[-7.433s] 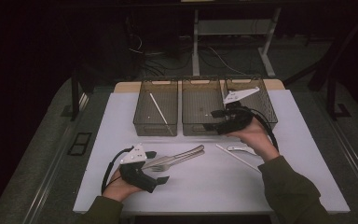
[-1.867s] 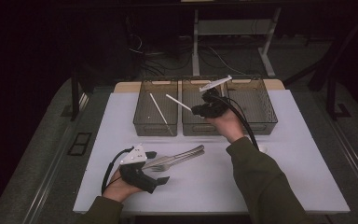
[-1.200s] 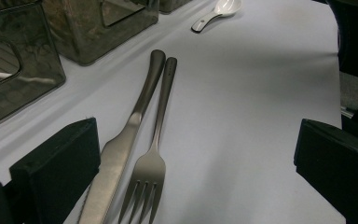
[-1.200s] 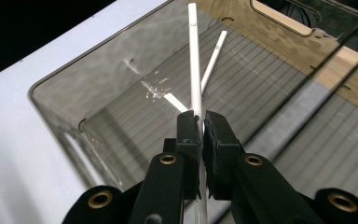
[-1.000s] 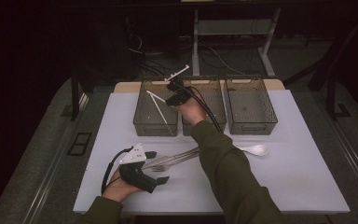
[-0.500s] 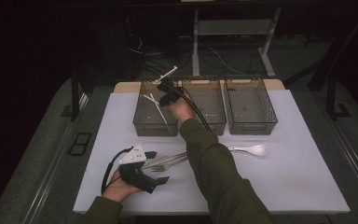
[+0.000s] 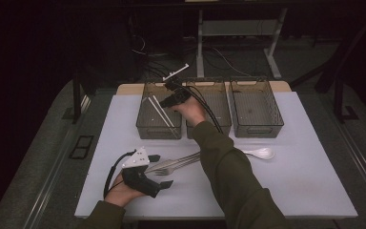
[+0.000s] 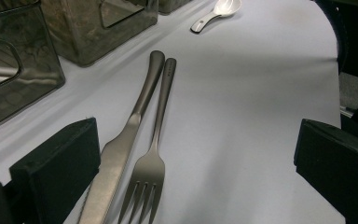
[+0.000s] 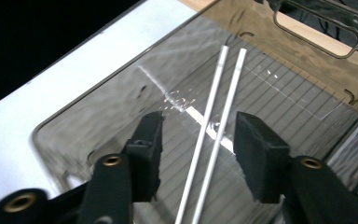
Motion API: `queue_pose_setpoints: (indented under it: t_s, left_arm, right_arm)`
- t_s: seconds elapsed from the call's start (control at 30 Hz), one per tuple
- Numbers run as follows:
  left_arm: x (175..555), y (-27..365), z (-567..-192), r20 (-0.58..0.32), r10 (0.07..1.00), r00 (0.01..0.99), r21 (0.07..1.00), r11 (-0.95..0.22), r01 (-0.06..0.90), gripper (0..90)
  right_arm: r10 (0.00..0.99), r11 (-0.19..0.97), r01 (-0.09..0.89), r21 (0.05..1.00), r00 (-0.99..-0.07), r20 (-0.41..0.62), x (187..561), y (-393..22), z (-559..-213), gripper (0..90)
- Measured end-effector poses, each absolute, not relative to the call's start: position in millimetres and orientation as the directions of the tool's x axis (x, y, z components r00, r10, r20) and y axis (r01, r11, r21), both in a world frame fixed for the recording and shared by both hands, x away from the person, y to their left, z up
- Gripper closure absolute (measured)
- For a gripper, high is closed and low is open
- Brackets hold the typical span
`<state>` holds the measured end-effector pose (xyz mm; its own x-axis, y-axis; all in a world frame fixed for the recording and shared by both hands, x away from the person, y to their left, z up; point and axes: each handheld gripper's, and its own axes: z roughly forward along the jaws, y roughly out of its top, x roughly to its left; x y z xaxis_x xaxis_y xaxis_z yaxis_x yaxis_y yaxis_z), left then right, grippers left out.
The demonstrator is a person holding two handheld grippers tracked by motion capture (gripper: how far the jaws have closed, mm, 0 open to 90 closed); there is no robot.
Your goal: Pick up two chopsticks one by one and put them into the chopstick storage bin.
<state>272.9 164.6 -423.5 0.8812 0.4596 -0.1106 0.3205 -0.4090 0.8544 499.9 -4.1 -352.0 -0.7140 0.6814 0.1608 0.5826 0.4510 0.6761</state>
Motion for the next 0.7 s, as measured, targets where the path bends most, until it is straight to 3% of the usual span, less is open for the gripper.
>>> queue_pose_setpoints:
  t_s: [0.23, 0.7]
  left_arm:
    - [272.4, 163.8, -424.2, -0.118, 0.463, 0.878, 0.852, -0.406, 0.329, 0.0]
    - [274.1, 164.9, -425.5, -0.117, 0.463, 0.878, 0.847, -0.415, 0.331, 0.0]
  right_arm:
    - [0.644, 0.455, 0.528, 0.717, -0.752, 0.145, 479.2, -26.1, -339.9, 41.7]
    - [0.612, 0.416, 0.475, 0.775, -0.777, 0.147, 438.4, -94.8, -339.0, 38.5]
